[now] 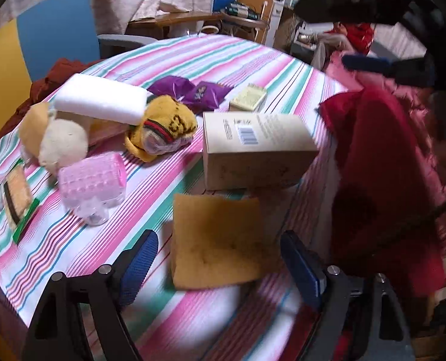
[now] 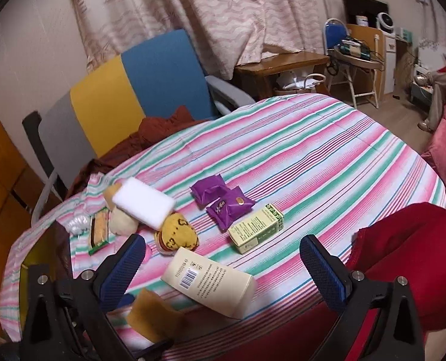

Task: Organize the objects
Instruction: 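Grasp the yellow sponge with the left tool while the right tool grasps the cream box, then carry the sponge and box into the gold tray and open both tools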

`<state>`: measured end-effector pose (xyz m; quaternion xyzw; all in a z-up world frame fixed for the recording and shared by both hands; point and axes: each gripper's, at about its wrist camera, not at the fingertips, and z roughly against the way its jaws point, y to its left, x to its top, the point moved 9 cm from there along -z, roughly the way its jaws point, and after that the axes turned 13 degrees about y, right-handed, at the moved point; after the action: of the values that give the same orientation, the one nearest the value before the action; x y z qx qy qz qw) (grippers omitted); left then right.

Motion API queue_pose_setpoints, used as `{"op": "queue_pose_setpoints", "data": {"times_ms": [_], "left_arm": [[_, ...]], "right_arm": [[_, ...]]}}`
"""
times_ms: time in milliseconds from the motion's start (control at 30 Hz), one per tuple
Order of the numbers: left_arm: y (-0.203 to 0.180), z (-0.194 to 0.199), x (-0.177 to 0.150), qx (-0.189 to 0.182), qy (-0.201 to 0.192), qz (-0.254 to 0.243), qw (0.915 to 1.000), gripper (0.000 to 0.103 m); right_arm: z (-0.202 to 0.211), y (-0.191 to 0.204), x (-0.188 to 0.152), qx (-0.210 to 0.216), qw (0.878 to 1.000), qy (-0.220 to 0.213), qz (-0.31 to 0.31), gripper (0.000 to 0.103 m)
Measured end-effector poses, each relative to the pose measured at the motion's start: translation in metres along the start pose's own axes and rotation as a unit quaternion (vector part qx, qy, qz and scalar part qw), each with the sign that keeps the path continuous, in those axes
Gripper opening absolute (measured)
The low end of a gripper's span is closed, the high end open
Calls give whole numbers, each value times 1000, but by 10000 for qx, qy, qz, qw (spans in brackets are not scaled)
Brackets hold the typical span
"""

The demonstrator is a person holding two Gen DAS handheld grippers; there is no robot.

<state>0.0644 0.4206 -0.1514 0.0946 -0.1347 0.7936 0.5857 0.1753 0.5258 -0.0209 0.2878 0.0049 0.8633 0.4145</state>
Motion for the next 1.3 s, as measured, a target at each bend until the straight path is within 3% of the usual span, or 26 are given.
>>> {"op": "queue_pose_setpoints", "data": {"times_ms": [67, 100, 133, 233, 367, 500, 600, 700, 967, 1067, 1133, 1167, 1233, 1300], "left_arm": [[4, -10, -4, -26, 160, 89, 9998, 83], [6, -11, -7, -154, 161, 154, 9996, 73], [6, -9, -10, -399, 109, 233, 9989, 71], [15, -1, -23, -352, 24, 281, 9990, 67], [30, 10, -45, -385, -53, 504, 9980, 65], [41, 20, -66, -327, -118, 655, 9972, 65], [41, 26, -75, -315, -128, 725, 9968, 65], [41, 30, -82, -342, -146, 761, 9964, 66], [35, 34, -80, -338, -227, 788, 9961, 66], [35, 37, -79, -362, -273, 803, 9957, 66], [33, 38, -78, -372, -300, 792, 9957, 66], [32, 38, -76, -369, -322, 784, 9957, 66], [31, 43, -75, -385, -374, 778, 9955, 66], [31, 48, -75, -379, -446, 780, 9952, 66]], "right_arm": [[-5, 1, 0, -84, 9996, 160, 237, 103], [-9, 4, -1, -103, 9986, 276, 443, 103], [-12, 7, -2, -108, 9972, 380, 641, 103], [-26, 23, -9, -263, 9844, 860, 1510, 103], [-55, 45, -27, -528, 9504, 1564, 2637, 103], [-85, 57, -36, -684, 9208, 2130, 3196, 103], [-104, 60, -39, -803, 9004, 2532, 3445, 103], [-118, 59, -42, -927, 8892, 2748, 3539, 103], [-128, 56, -40, -1170, 8815, 2877, 3557, 102], [-128, 51, -49, -1272, 8677, 3124, 3651, 92], [-129, 44, -56, -1389, 8565, 3267, 3746, 61], [-130, 41, -60, -1449, 8516, 3311, 3796, 57], [-127, 41, -64, -1386, 8528, 3290, 3811, 50], [-118, 46, -63, -1230, 8643, 3153, 3720, 50]]}}
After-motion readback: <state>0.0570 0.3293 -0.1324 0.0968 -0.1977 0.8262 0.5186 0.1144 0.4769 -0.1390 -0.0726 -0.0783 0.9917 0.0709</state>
